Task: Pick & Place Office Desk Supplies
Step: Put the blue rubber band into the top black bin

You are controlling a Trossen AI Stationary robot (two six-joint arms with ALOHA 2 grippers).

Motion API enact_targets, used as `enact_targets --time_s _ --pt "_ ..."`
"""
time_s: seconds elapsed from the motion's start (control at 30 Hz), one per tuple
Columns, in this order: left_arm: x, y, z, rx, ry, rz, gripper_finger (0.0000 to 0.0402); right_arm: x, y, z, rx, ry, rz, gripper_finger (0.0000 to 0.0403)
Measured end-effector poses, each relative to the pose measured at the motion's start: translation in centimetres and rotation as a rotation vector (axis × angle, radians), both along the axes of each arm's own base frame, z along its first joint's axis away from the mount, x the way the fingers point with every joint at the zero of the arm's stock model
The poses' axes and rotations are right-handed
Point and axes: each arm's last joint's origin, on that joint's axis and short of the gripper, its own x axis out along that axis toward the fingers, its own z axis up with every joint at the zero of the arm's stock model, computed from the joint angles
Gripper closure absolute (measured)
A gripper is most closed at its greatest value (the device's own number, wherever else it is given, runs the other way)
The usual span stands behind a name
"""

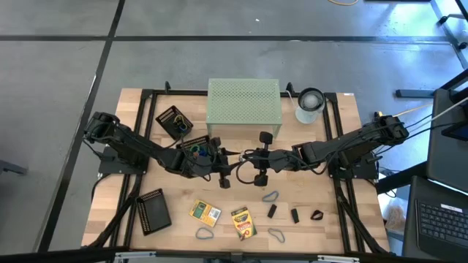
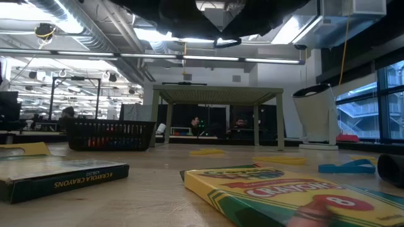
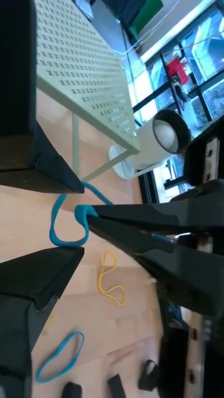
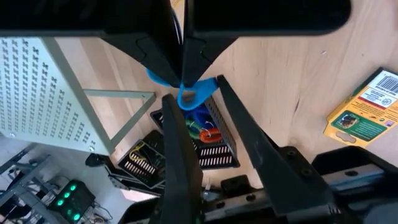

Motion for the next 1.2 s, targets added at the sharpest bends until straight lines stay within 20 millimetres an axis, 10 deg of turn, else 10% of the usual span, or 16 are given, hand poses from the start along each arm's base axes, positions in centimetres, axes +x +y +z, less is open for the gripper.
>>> enact_targets --time_s 0.53,0.9,1.2 --pt "-0.05 0.15 -0.18 0.033 0.030 0.006 0.0395 -0.03 0.18 0.07 -0.017 -0.001 0.016 0.0390" --pt "-0.07 0.06 -0.18 0.032 0.030 0.003 0.0400 -0.03 0.18 0.07 0.023 -0.012 -0.006 0.0379" --pt "-0.06 0.97 -0.66 -0.025 0.053 0.052 0.0400 -0.13 0.15 0.21 0.067 -0.025 -0.029 0.0281"
